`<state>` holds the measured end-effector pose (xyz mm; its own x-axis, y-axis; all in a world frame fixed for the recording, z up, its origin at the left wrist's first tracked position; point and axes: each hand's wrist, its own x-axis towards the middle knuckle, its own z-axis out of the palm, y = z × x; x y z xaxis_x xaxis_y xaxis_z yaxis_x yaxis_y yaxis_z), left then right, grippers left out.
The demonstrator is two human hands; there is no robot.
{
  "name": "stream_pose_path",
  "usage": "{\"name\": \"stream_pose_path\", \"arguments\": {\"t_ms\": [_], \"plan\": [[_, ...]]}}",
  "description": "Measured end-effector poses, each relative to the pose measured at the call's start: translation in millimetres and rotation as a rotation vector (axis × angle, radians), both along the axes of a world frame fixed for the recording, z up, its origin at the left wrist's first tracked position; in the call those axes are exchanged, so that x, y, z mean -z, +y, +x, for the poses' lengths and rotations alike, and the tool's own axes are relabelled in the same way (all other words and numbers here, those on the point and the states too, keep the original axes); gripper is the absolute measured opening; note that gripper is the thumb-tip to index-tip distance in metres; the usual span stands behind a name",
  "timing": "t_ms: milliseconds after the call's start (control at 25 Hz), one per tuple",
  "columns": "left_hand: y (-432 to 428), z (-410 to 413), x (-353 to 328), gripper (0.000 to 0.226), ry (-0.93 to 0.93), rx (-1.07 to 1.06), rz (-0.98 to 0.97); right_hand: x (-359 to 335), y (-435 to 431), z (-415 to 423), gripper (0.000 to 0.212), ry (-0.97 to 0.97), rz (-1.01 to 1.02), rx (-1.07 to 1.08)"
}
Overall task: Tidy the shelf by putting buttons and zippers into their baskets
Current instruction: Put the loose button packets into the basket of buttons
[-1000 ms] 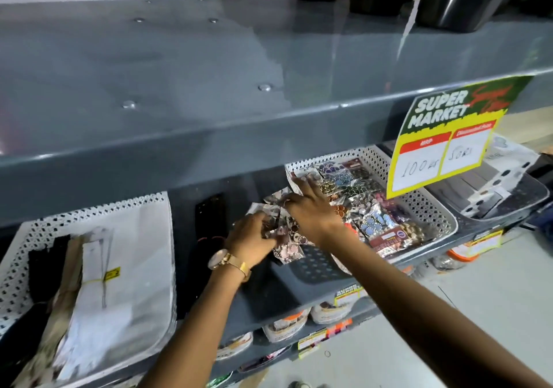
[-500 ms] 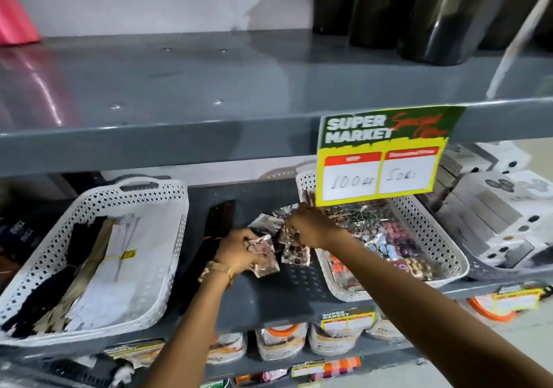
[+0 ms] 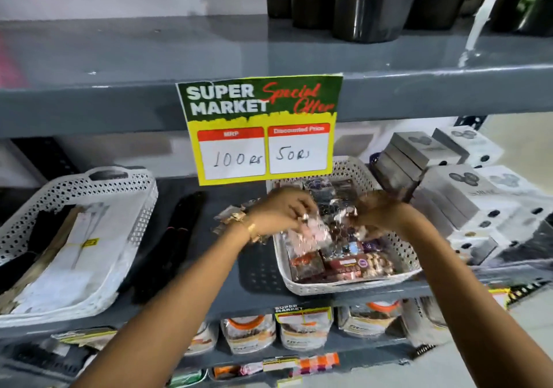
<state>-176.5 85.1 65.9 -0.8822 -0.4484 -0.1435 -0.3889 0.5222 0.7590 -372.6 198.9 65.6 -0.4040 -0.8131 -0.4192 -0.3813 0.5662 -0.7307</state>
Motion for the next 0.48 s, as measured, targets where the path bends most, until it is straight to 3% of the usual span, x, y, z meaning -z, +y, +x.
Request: {"name": "stream_pose_path", "arguments": {"t_ms": [80, 160, 240, 400, 480], "plan": [[6, -18, 25, 0.042, -0.202, 0.113, -0.247, 25, 7, -1, 0.054, -0.023, 0.109, 0.016], [11, -23, 41, 0.041, -0.257, 0.118, -0.375, 47, 11, 1, 0.066, 0.244, 0.125, -0.039], [14, -19, 47, 0.041, -0.254, 0.079, -0.469, 57, 15, 3, 0.054, 0.506, 0.064, -0.058], [8, 3, 33, 0.043, -0.097, -0.038, -0.487, 24, 11, 19, 0.043, 0.716, 0.089, -0.057], [-13, 19, 28, 0.036, -0.049, -0.189, -0.485, 7, -3, 34, 0.039, 0.771, -0.078, -0.146]]}}
